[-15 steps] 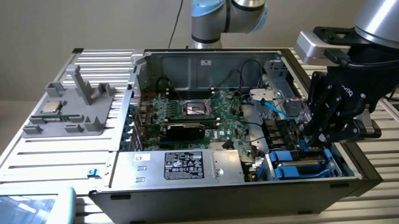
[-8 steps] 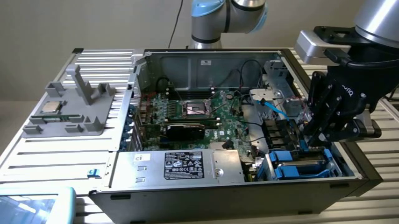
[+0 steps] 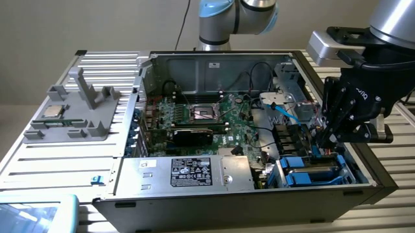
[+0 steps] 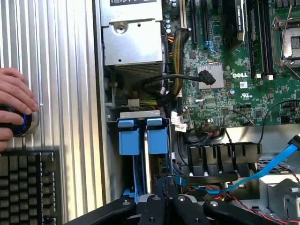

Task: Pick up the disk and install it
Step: 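Insert the second disk wire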

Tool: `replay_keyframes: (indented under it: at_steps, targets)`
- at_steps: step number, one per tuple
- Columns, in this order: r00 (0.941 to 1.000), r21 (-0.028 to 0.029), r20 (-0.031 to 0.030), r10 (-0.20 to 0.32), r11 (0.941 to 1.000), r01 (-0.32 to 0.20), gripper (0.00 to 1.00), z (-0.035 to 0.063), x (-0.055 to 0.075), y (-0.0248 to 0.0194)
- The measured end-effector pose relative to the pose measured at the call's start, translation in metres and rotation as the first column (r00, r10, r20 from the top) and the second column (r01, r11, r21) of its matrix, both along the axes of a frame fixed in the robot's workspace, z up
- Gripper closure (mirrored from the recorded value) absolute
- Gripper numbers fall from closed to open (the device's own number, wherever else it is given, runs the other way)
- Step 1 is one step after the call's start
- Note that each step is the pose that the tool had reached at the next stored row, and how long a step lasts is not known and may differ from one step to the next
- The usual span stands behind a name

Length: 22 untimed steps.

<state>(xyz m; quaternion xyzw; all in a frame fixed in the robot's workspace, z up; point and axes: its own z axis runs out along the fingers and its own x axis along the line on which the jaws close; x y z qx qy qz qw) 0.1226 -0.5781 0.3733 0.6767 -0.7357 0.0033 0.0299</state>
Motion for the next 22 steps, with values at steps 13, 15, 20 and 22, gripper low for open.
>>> replay_keyframes:
  at_steps: [13, 15, 20, 22]
  targets:
    - [0.9981, 0.0494, 0.0017, 0.061, 0.9969, -0.061, 0.89, 0.0000, -0.0004, 0.0000]
    - [0.9968, 0.0651, 0.0028, 0.079, 0.9947, -0.079, 0.89, 0.0000, -0.0005, 0.0000]
    - [0.9908, 0.0940, 0.0059, 0.135, 0.9864, -0.135, 0.89, 0.0000, -0.0004, 0.0000]
    - [0.9855, 0.0975, 0.0081, 0.170, 0.9807, -0.170, 0.89, 0.0000, -0.0004, 0.0001]
